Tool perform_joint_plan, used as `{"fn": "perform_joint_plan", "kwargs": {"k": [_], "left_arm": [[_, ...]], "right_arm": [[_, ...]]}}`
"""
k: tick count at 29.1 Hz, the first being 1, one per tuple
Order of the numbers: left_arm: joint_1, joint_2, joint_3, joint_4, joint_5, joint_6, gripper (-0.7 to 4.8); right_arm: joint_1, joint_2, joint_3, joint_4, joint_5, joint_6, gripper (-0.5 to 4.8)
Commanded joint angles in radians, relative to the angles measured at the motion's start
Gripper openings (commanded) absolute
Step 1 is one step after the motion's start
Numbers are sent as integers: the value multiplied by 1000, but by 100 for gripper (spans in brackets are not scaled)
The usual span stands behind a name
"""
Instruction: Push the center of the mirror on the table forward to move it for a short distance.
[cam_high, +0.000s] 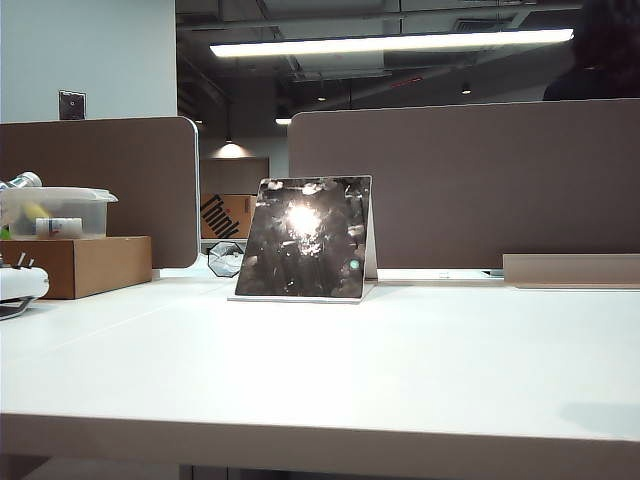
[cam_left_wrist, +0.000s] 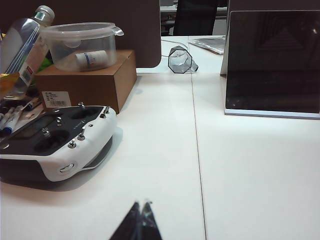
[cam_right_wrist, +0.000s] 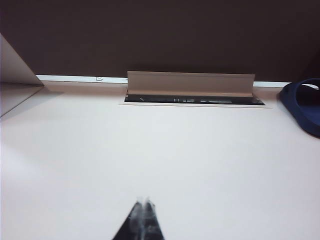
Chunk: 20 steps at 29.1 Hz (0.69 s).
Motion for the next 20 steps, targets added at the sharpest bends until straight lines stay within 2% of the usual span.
{"fn": "perform_joint_plan", "kwargs": {"k": [1,20], "left_arm": [[-2,0,0,19,0,8,-3],[-2,1,0,19,0,8,-3]], "right_arm": [[-1,0,-4,10,-49,5,-5],[-2,0,-4,5,-65,15,-5]]}}
